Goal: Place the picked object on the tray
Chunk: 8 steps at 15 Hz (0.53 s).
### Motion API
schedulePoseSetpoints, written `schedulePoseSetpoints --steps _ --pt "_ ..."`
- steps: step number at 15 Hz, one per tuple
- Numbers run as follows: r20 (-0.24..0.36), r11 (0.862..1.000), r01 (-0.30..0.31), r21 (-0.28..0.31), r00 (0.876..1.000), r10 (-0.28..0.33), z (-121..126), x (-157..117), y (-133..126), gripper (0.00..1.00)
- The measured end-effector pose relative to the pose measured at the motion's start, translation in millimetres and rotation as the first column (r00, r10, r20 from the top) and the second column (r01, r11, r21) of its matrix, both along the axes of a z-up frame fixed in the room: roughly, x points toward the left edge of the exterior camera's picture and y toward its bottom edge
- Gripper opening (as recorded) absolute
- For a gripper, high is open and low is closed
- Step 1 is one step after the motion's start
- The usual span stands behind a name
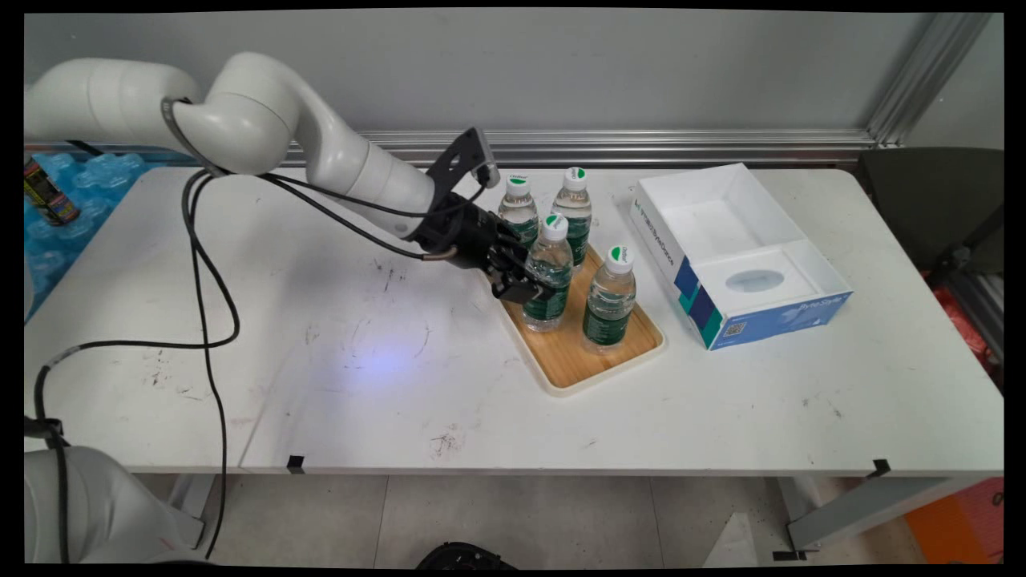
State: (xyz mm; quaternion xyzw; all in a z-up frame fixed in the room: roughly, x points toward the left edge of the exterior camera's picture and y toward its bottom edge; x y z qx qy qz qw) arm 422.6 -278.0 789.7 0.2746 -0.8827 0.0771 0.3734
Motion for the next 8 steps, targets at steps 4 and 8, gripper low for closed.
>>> schedulePoseSetpoints --steps 4,8 --pt "-0.008 1.000 0.007 -0.005 1.000 -0.007 -8.9 -4.9 -2.2 1.00" --pt "-0.010 1.000 0.018 -0.002 1.000 -0.018 -12.8 -5.3 -0.6 1.00"
